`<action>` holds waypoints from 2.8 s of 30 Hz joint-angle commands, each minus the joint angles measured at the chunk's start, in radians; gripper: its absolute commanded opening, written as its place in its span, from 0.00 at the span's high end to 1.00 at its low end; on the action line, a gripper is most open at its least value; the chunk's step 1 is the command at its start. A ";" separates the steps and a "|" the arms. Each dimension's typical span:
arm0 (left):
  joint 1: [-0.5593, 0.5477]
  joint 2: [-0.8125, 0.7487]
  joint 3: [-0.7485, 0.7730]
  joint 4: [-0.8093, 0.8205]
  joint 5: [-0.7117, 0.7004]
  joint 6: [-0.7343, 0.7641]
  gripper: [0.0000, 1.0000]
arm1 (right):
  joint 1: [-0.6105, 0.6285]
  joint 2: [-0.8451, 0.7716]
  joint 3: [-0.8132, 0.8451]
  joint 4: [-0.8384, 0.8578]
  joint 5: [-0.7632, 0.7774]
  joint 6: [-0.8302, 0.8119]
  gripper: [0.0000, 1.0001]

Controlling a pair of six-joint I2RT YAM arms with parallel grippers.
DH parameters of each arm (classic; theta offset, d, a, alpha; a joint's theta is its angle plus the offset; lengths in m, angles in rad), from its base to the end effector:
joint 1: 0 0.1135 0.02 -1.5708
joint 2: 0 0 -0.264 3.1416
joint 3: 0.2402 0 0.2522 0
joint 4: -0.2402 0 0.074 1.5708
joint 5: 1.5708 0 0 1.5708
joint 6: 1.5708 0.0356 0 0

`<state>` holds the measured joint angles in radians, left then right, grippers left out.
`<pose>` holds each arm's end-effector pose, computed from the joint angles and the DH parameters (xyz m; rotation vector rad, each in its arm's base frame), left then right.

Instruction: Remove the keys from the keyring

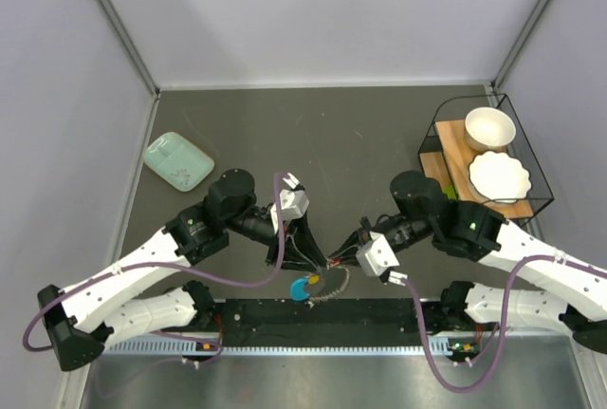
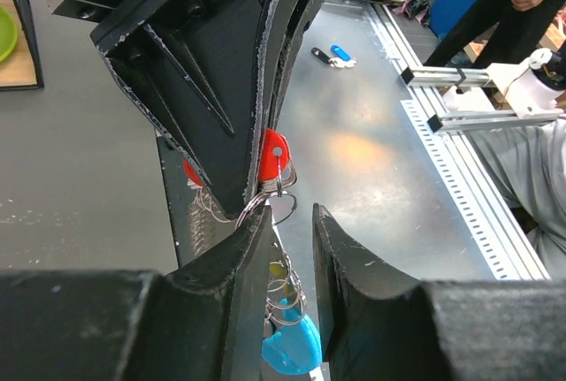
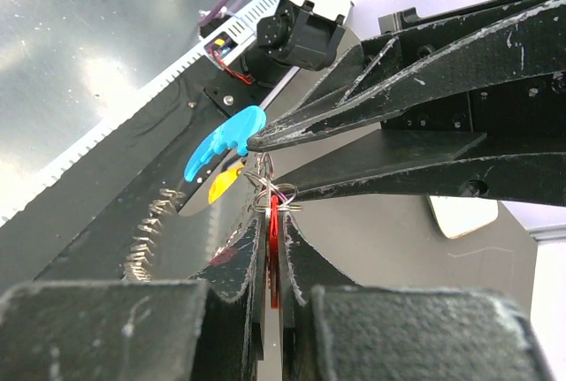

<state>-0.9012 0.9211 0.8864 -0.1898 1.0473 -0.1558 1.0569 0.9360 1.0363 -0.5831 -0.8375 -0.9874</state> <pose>0.0979 -0.1733 0.3547 1.4476 1.3941 -1.6443 0.0693 0.1766 0.3649 -1.9115 0.5614 0.8961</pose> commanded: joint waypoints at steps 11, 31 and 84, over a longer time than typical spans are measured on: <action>-0.004 -0.062 0.026 -0.060 -0.145 0.099 0.69 | -0.009 -0.016 0.033 0.081 -0.043 -0.016 1.00; -0.004 -0.041 -0.018 0.099 -0.006 -0.033 0.69 | -0.009 -0.013 0.027 0.097 -0.046 -0.004 1.00; 0.134 -0.030 -0.057 0.332 -0.046 -0.225 1.00 | -0.008 -0.058 -0.058 0.170 0.117 0.046 1.00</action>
<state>-0.7929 0.8928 0.8223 -0.0418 0.9924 -0.2977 1.0485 0.9028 0.9981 -0.4519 -0.6815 -0.9428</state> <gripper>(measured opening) 0.010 0.020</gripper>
